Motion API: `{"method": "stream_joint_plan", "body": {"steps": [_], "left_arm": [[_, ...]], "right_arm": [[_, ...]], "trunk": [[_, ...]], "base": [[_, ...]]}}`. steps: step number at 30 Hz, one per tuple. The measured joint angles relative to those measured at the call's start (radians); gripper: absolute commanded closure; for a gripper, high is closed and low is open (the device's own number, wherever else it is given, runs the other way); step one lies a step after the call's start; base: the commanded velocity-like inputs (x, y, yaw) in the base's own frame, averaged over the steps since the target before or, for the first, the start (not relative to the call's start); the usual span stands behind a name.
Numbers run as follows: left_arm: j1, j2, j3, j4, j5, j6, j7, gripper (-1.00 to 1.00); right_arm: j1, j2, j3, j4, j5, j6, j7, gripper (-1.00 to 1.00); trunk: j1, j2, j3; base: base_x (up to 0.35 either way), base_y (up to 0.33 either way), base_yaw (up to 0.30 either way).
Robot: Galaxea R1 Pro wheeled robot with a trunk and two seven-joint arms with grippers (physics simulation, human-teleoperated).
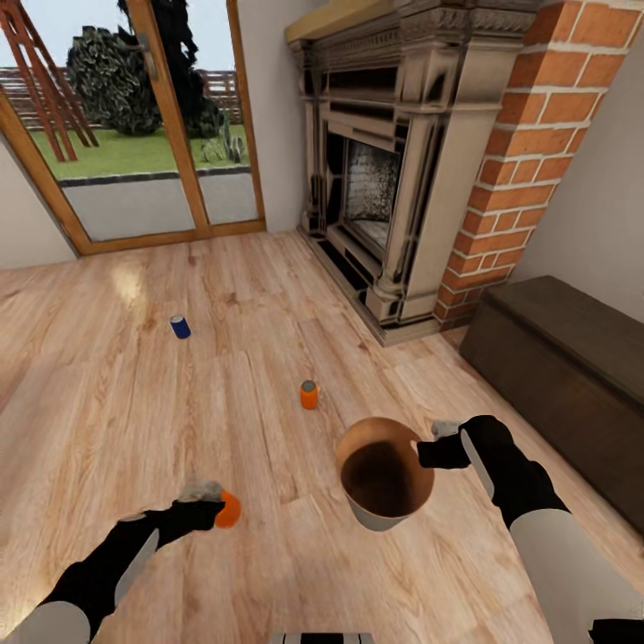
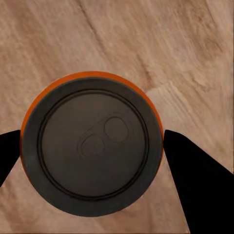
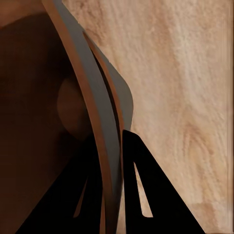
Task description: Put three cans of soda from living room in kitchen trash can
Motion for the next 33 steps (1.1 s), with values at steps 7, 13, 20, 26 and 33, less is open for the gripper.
{"method": "stream_joint_plan", "body": {"steps": [7, 13, 20, 26, 33], "left_arm": [[-0.238, 0.147, 0.078, -0.115, 0.097, 0.360, -0.272, 1.00], [-0.507, 0.154, 0.069, -0.107, 0.107, 0.591, -0.449, 1.00], [-0.691, 0.063, -0.184, -0.095, 0.096, 0.728, -0.543, 1.00], [-0.709, 0.012, -0.260, -0.094, 0.094, 0.746, -0.560, 1.00], [-0.704, 0.003, -0.281, -0.107, 0.093, 0.744, -0.564, 1.00]], "right_arm": [[0.000, 0.008, 0.035, 0.006, -0.009, 0.001, 0.002, 1.00], [-0.001, 0.021, 0.062, 0.011, -0.001, 0.000, 0.003, 1.00], [-0.011, 0.060, 0.098, 0.025, -0.022, 0.003, 0.006, 1.00], [-0.096, 0.094, 0.119, 0.132, 0.000, -0.001, 0.022, 1.00], [-0.152, 0.116, 0.123, 0.189, 0.004, -0.001, 0.026, 1.00]], "trunk": [[-0.027, 0.049, 0.022], [-0.050, 0.091, 0.041], [-0.077, 0.140, 0.062], [-0.100, 0.182, 0.081], [-0.100, 0.182, 0.081]], "base": [[0.000, 0.000, 0.000], [0.000, 0.000, 0.000], [0.000, 0.000, 0.000], [0.000, 0.000, 0.000], [0.000, 0.000, 0.000]]}}
